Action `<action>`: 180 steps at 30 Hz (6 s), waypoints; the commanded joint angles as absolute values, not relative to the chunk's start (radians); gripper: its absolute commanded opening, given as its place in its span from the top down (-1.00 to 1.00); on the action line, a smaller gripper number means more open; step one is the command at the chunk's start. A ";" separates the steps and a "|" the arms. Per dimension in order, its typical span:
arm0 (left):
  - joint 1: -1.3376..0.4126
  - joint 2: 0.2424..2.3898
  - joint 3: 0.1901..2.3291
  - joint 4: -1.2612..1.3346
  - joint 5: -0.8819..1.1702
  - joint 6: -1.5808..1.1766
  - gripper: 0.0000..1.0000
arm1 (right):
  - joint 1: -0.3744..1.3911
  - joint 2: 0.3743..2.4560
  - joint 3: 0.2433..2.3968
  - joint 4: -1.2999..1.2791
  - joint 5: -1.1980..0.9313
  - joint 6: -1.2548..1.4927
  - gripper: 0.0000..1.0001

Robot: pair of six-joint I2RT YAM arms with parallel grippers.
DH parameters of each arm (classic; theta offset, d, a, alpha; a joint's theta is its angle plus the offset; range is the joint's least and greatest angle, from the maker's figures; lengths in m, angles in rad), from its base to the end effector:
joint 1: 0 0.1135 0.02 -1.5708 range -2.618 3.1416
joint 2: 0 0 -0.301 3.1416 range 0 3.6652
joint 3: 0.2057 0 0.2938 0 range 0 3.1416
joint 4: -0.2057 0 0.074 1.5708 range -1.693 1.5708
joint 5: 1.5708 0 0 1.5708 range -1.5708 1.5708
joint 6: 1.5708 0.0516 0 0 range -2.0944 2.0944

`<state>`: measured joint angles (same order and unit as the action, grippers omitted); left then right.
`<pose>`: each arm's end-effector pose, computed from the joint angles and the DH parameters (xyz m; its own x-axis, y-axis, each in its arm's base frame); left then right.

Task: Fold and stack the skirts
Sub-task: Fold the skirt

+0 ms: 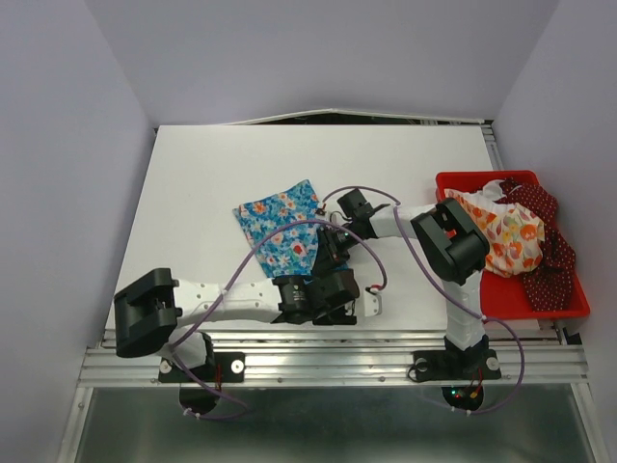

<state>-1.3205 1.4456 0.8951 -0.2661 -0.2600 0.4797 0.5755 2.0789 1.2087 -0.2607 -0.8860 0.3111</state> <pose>0.0980 -0.3297 0.2226 0.2518 0.8156 -0.5210 0.8752 0.0377 0.4822 0.3500 0.2747 0.0988 -0.9127 -0.3613 -0.1909 -0.3588 0.4850 0.7975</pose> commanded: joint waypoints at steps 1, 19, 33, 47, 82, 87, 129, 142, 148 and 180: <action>-1.253 1.494 0.943 -0.287 -0.267 0.451 -0.65 | 0.583 2.100 1.174 -0.282 -0.778 0.285 0.49; -1.190 1.589 0.904 -0.279 -0.066 0.408 -0.36 | 0.583 2.120 1.189 -0.291 -0.765 0.295 0.58; -1.193 1.736 0.881 -0.293 -0.233 0.399 0.34 | 0.583 2.140 1.195 -0.316 -0.772 0.279 0.71; -1.190 1.453 0.884 -0.396 0.039 0.471 1.00 | 0.583 1.971 1.305 -0.402 -0.756 0.134 -0.14; -1.121 1.713 0.877 -0.466 0.152 0.526 0.60 | 0.583 2.269 1.457 -0.482 -0.689 -0.018 0.01; -1.141 1.695 0.896 -0.505 0.222 0.523 0.53 | 0.583 2.227 1.390 -0.477 -0.713 -0.031 0.03; -1.089 1.652 1.006 -0.557 0.149 0.612 1.00 | 0.583 2.244 1.428 -0.483 -0.517 -0.028 0.05; -1.088 1.562 1.144 -0.796 0.360 0.612 1.00 | 0.583 2.105 1.643 -0.529 -0.694 -0.017 -0.22; -1.085 1.582 1.171 -0.769 0.284 0.583 0.72 | 0.606 2.167 1.608 -0.499 -0.770 -0.003 -0.11; -1.368 1.812 0.974 -0.503 -0.074 0.336 -0.43 | 0.606 2.241 1.397 -0.502 -0.663 -0.034 0.16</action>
